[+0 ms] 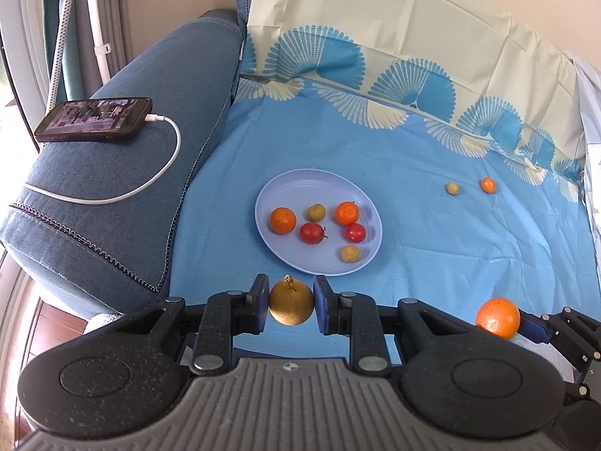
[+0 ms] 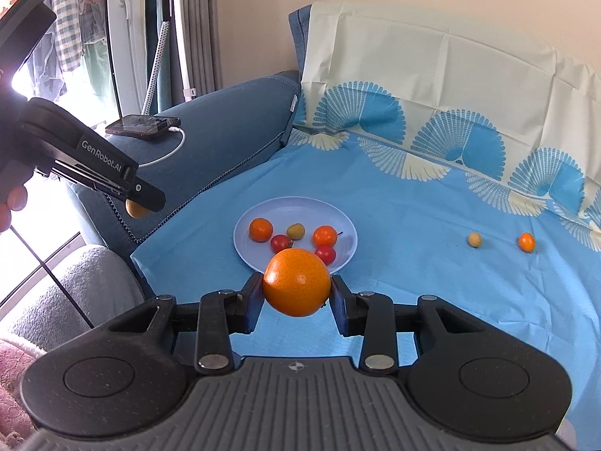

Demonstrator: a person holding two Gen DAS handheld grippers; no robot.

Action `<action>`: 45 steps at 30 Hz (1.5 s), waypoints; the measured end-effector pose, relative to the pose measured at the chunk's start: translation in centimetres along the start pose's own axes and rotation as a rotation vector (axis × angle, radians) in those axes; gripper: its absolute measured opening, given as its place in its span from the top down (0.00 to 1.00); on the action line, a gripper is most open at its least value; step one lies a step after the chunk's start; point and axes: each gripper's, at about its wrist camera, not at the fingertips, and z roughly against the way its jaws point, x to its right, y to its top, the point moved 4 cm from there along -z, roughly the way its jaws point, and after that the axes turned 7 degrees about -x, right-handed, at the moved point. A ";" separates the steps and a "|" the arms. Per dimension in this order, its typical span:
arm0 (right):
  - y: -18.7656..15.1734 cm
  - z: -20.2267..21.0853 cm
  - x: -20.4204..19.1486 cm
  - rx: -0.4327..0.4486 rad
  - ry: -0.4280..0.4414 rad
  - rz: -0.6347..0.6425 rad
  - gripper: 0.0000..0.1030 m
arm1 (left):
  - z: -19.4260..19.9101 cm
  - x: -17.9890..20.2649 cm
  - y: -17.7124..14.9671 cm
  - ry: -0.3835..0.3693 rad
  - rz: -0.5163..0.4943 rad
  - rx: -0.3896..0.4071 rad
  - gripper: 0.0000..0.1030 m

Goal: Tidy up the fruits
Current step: 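Carry the yellow-brown fruit and tangerine in both tools over the plate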

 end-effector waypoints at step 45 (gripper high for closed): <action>6.1 -18.1 3.2 -0.125 0.017 -0.008 0.62 | -16.9 1.5 11.4 0.050 -0.034 -0.141 0.73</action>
